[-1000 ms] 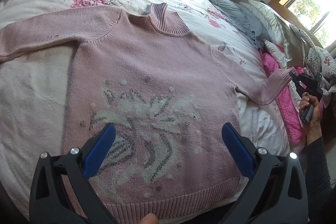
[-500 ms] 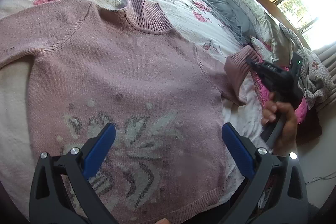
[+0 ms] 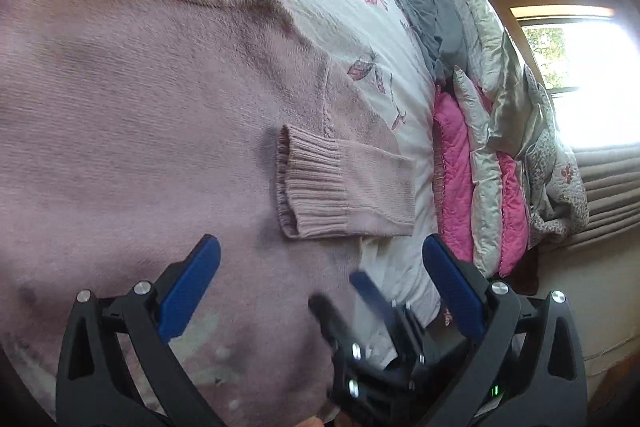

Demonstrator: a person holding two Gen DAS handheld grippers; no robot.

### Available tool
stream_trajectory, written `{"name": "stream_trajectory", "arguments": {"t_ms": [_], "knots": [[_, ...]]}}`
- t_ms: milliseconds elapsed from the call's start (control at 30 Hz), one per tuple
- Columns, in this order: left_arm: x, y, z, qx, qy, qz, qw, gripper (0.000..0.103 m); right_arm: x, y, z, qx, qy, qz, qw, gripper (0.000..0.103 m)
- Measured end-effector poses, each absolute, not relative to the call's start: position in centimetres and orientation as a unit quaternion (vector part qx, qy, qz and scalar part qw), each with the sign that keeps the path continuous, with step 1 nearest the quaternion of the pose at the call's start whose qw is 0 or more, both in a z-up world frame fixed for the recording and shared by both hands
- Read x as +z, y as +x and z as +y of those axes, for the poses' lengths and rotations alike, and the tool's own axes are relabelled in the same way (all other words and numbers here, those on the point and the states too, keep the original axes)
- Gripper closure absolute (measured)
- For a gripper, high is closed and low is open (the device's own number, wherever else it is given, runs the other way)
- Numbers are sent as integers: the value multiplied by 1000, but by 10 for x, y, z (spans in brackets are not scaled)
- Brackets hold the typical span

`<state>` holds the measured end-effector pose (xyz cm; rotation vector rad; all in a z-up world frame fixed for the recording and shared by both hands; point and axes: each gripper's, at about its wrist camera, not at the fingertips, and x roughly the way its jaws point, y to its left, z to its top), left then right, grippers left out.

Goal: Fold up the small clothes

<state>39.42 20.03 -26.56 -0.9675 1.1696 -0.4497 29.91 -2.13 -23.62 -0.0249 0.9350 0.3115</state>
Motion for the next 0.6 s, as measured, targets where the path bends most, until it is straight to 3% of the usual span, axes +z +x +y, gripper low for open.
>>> {"name": "stream_trajectory", "arguments": {"t_ms": [167, 400, 433, 500, 600], "knots": [[-299, 430, 173, -203, -471, 551, 659, 3, -233, 234, -66, 150, 72, 464, 870, 41], [-306, 456, 157, -201, -472, 573, 639, 6, -240, 181, -116, 116, 187, 486, 846, 39], [-305, 457, 157, -197, -466, 577, 641, 12, -241, 176, -122, 113, 205, 488, 841, 39], [-304, 461, 156, -183, -443, 599, 641, 74, -241, 167, -129, 109, 226, 489, 835, 39], [-305, 463, 160, -172, -439, 610, 637, 97, -241, 160, -131, 107, 227, 489, 835, 39]]}}
